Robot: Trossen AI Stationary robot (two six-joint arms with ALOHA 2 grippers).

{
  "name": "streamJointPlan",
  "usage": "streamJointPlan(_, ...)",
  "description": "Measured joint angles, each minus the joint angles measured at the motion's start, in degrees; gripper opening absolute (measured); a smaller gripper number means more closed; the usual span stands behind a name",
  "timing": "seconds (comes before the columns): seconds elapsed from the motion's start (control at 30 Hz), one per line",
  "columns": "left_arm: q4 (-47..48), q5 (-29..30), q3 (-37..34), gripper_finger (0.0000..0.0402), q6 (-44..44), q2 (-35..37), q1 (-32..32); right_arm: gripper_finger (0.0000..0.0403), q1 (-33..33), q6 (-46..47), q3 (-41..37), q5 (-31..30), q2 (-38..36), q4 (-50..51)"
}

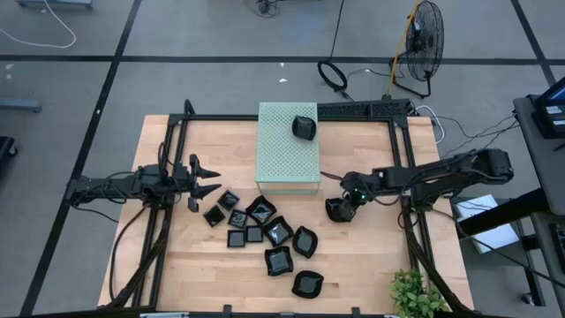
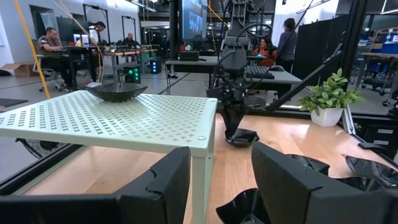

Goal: Pick & Place Mini shaped plates
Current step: Stack the black leaf-shaped plate on top of the other leaf-shaped plates on the shelf

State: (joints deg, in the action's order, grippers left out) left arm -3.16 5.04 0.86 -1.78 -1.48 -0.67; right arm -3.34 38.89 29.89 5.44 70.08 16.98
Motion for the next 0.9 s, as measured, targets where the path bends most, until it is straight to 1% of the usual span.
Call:
streamJointPlan(0.13, 0.0, 0.0, 0.0, 0.0175, 0.0, -0.02, 0.0, 0.0004, -0.84, -0.35, 0.0, 2.33, -3.38, -0.07)
streamJointPlan(0.37, 0.0, 0.0, 0.0, 0.0175, 0.0, 0.0, 0.01, 0.0001, -0.82, -0.59, 0.0, 3.63, -10.28, -2.87)
streamJointPlan(0.5, 0.0, 0.02, 0.0, 0.0175, 0.0, 0.0, 0.02, 0.0001, -0.82, -1.77, 0.0, 3.54, -12.02, -10.22)
streamJointPlan(0.67, 0.0, 0.01, 0.0, 0.0175, 0.0, -0.01, 0.0, 0.0, -0.84, -7.29, 0.0, 3.4, -11.14, -26.41)
streamJointPlan(0.77, 0.0, 0.0, 0.0, 0.0175, 0.0, 0.0, 0.0, 0.0, -1.91, -10.87, 0.03, 3.75, -10.08, -36.02)
streamJointPlan(0.83, 0.0, 0.0, 0.0, 0.0175, 0.0, -0.02, 0.01, 0.0, -3.72, -11.25, 1.07, 3.81, -9.16, -38.64)
streamJointPlan(0.9, 0.0, 0.0, 0.0, 0.0175, 0.0, 0.0, 0.02, 0.0, -6.17, -11.21, 3.2, 3.81, -8.28, -37.32)
